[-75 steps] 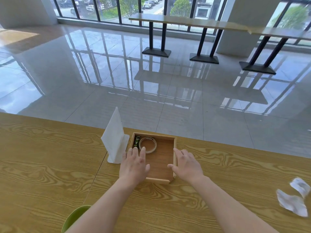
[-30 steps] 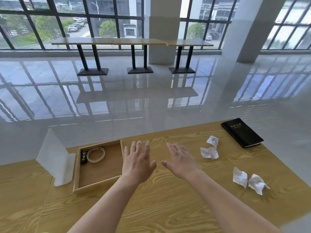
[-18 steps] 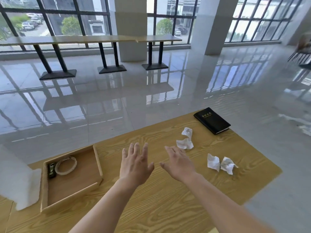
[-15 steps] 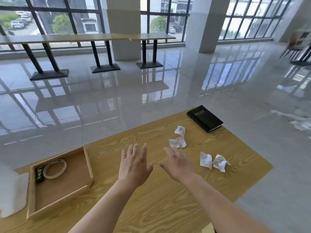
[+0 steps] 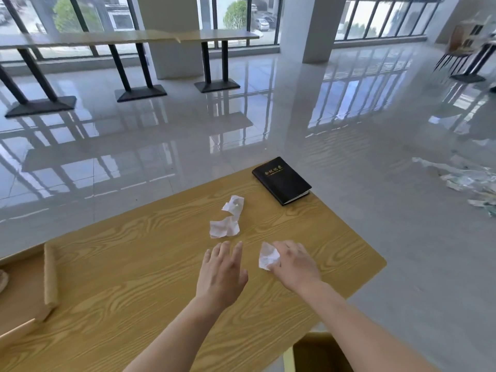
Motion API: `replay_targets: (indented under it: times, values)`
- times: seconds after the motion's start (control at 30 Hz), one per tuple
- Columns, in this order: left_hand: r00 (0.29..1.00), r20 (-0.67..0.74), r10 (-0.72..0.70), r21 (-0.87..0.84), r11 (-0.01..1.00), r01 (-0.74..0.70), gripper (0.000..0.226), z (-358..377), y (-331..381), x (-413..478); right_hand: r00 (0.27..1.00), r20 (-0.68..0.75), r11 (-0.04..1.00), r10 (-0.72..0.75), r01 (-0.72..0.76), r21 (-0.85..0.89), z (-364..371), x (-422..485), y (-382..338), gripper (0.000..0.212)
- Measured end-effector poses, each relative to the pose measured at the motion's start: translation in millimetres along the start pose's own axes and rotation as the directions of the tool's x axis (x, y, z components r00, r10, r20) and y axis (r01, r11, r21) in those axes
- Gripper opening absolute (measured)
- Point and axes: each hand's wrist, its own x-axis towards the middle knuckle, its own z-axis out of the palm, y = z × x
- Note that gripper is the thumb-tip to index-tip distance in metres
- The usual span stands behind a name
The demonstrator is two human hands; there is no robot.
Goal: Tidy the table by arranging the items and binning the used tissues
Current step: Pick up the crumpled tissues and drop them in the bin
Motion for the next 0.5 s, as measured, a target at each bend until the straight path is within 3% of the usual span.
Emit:
replay_targets:
  times: [0.2, 0.3, 0.5]
  values:
    - [0.998, 0.052, -0.02, -0.083, 0.996, 0.024, 0.044, 30.2, 36.1, 26.4, 0.999, 0.029, 1.0, 0.02, -0.02, 0.01, 5.8, 17.7, 55.7, 0.041]
    - [0.997, 0.079, -0.014, -0.114, 0.993, 0.023, 0.045, 49.4, 41.5, 39.3, 0.998, 0.061, 1.0, -0.01, 0.011, -0.016, 16.6, 26.1, 70.1, 0.043]
    - [0.986, 0.078, 0.145, -0.037, 0.989, -0.142, 0.047, 88.7, 54.8, 69.9, 0.991, 0.1, 0.99, -0.084, 0.095, -0.106, 44.6, 40.0, 85.0, 0.038]
